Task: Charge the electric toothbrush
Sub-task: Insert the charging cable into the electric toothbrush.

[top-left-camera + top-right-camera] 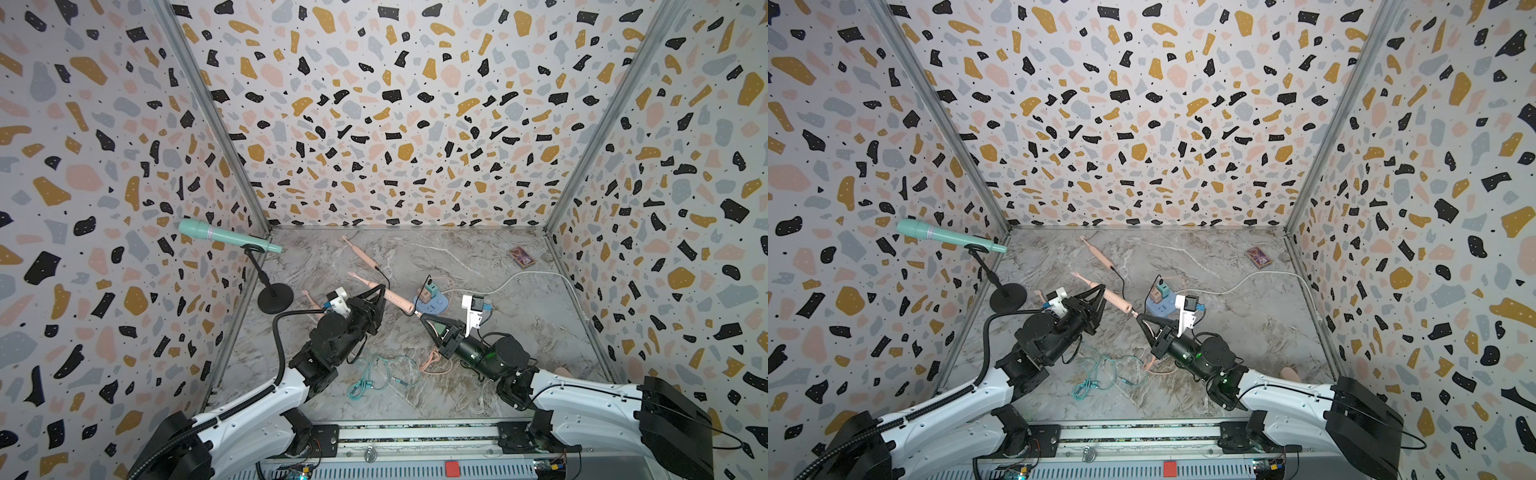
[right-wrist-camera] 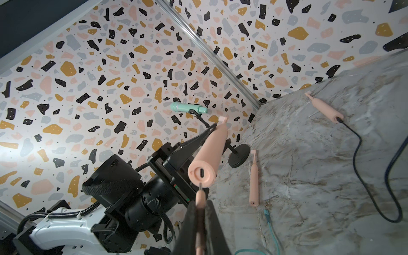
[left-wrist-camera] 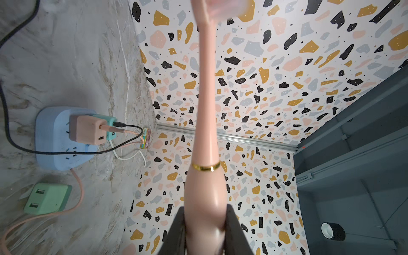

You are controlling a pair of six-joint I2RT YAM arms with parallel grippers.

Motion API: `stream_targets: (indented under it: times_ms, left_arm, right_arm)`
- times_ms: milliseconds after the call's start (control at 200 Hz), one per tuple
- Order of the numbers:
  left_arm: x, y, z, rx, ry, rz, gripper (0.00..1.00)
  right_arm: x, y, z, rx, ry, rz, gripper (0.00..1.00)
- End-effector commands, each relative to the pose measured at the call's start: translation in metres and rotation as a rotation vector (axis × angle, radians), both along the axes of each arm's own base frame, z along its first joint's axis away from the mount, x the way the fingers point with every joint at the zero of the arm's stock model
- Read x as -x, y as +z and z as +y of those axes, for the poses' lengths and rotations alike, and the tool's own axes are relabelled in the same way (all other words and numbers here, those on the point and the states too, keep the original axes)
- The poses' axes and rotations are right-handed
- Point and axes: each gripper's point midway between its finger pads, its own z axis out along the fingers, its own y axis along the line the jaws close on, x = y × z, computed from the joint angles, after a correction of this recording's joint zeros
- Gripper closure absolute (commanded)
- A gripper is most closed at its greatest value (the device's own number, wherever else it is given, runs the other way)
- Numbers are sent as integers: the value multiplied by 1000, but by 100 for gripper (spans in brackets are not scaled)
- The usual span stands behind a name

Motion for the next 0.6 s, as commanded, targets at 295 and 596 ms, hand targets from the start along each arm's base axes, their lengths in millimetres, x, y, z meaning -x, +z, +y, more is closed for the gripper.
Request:
stream_targets:
  times_ms: [295,596]
  left_arm:
    - [2,13,-2,31,-4,-47,100]
    - [2,12,-2,34,-6,-48,100]
  right_arm:
    - [-5,24,12,2,20,-56,100]
    - [-6,19,16,1,29,-38,100]
